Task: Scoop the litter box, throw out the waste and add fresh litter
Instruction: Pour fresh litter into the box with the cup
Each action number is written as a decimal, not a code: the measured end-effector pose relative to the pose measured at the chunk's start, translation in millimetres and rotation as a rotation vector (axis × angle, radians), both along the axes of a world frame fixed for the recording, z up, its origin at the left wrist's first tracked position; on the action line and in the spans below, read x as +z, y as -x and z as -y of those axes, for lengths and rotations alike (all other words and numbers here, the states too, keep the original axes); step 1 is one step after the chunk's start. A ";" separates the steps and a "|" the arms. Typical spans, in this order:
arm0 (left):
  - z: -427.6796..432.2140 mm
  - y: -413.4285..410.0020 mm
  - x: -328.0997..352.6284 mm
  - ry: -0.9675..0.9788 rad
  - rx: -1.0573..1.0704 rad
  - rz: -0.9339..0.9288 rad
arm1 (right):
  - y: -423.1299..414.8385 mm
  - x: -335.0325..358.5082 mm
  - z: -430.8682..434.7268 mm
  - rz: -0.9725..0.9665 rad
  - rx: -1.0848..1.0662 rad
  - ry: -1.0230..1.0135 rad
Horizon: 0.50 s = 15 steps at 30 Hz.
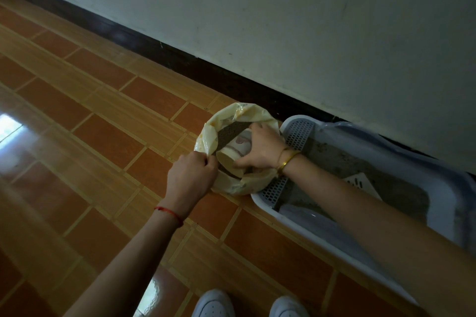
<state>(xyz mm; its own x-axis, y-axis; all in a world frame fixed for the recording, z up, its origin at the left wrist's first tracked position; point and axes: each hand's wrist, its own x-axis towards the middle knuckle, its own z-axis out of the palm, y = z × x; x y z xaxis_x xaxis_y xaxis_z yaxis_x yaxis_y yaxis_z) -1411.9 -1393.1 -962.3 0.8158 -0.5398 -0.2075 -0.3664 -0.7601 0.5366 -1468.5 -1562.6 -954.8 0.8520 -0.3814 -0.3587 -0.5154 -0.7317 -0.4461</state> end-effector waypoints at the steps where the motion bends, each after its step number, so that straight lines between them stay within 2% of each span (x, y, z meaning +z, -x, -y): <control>1: -0.6 -0.1 -0.2 0.001 -0.003 0.000 | -2.8 -3.7 -4.6 0.017 0.023 0.063; 6: -2.8 0.9 -1.8 0.003 -0.004 0.029 | -14.2 -24.7 -15.3 0.054 0.115 0.226; 11: -3.8 2.5 -2.8 -0.018 -0.017 0.061 | -16.3 -38.0 -22.6 -0.007 0.272 0.253; 15: -3.2 4.3 -2.1 -0.026 -0.024 0.075 | -17.8 -39.4 -20.4 -0.055 0.295 0.182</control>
